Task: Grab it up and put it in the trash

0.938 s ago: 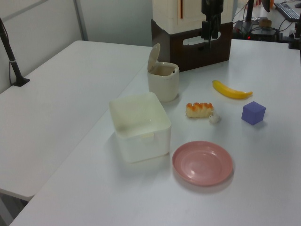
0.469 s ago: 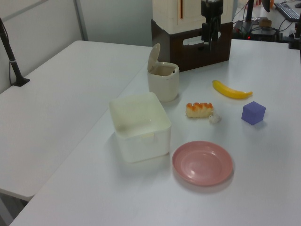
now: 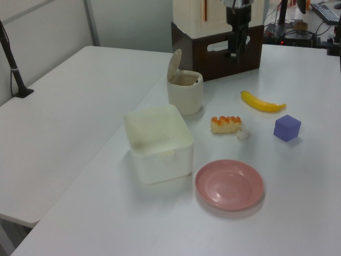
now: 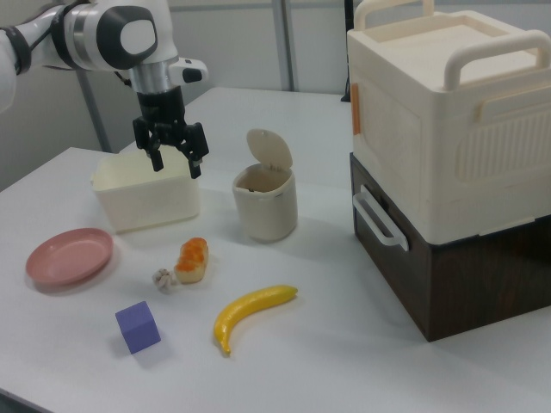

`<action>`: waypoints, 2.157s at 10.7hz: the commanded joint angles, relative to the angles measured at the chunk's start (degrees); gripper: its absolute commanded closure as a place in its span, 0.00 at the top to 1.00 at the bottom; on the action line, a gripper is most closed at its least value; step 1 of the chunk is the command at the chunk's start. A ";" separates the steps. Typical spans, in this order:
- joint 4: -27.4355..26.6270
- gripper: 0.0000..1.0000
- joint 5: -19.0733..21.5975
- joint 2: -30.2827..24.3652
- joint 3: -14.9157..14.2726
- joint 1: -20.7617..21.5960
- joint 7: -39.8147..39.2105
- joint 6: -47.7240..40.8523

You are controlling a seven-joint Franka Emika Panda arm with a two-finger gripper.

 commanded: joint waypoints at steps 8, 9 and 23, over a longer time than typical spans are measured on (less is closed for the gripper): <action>-24.35 1.00 1.94 1.80 -0.51 7.39 11.57 22.93; -27.51 1.00 1.94 1.71 -0.51 7.66 13.61 27.50; -25.55 0.04 1.06 1.98 -0.60 8.81 14.94 26.17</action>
